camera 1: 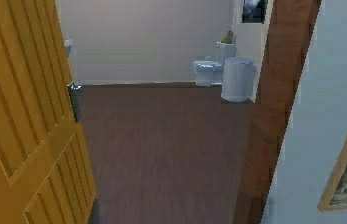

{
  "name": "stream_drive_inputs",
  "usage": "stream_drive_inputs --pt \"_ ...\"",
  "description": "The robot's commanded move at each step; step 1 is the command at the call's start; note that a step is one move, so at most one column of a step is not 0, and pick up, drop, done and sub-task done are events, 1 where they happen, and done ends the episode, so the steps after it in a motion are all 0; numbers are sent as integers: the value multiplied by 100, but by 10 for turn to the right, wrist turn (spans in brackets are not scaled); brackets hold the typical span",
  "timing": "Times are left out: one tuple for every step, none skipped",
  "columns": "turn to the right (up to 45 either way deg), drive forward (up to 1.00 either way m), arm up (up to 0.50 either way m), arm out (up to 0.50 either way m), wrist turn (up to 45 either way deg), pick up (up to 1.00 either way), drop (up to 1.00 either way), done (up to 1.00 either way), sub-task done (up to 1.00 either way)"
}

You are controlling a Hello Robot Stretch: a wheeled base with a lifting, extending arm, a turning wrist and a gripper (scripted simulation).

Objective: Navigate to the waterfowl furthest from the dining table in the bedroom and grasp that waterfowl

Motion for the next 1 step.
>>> stream_drive_inputs --pt "-30 0 0 0 0 0 0 0 0"
